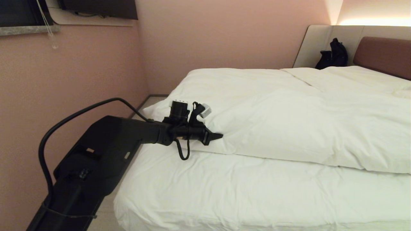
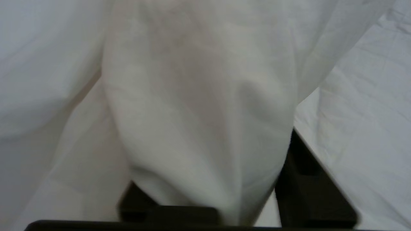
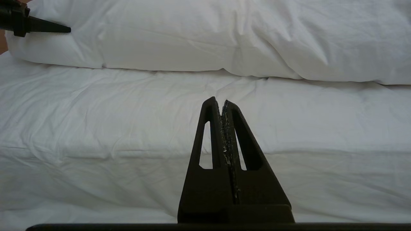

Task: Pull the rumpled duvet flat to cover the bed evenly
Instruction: Hold the folded corner of the quilt, then flatten the corners of the folded blanket

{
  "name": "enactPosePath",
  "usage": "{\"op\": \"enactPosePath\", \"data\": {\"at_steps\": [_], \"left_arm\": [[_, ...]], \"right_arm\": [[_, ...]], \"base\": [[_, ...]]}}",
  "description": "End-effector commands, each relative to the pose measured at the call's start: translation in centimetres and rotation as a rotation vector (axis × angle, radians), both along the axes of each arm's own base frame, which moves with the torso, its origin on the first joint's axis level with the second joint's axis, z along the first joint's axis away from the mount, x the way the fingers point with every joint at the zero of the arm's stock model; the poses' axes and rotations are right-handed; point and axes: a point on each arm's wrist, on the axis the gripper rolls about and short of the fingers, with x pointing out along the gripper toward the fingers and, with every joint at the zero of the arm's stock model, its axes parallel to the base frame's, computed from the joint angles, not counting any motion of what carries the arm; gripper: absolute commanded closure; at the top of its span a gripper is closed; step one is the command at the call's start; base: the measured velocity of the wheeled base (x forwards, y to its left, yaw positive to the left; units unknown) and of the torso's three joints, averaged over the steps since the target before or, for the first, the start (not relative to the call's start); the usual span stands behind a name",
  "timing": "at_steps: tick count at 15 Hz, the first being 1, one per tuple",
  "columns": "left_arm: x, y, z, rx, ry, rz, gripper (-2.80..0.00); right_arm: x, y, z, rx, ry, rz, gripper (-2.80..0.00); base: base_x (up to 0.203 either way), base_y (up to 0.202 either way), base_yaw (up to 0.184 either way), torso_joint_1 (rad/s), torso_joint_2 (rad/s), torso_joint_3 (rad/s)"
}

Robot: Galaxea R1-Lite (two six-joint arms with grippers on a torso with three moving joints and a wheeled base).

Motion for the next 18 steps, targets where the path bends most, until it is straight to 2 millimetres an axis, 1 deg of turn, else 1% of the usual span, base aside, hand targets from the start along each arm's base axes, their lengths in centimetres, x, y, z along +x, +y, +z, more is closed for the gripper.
{"op": "enactPosePath", "data": {"at_steps": [1,5,10,11,14,18], "left_arm": [[0.0,-0.1,0.0,0.003,-0.004,0.002,0.00],[-0.4,-0.4,0.4,0.005,-0.005,-0.005,0.00],[-2.1,-0.9,1.2,0.021,0.032,-0.026,0.00],[-3.0,-0.9,1.4,0.030,0.051,-0.034,0.00],[-6.5,-0.6,1.9,0.068,0.114,-0.065,0.00],[-10.8,-0.6,2.1,0.120,0.143,-0.129,0.00]], "right_arm": [[0.0,0.0,0.0,0.001,0.001,0.000,0.00],[0.0,0.0,0.0,0.000,0.001,0.000,0.00],[0.0,0.0,0.0,0.000,0.001,0.000,0.00],[0.0,0.0,0.0,0.000,0.001,0.000,0.00],[0.0,0.0,0.0,0.000,0.001,0.000,0.00],[0.0,0.0,0.0,0.000,0.001,0.000,0.00]], "base": [[0.000,0.000,0.000,0.000,0.00,0.000],[0.000,0.000,0.000,0.000,0.00,0.000],[0.000,0.000,0.000,0.000,0.00,0.000],[0.000,0.000,0.000,0.000,0.00,0.000],[0.000,0.000,0.000,0.000,0.00,0.000],[0.000,0.000,0.000,0.000,0.00,0.000]]}}
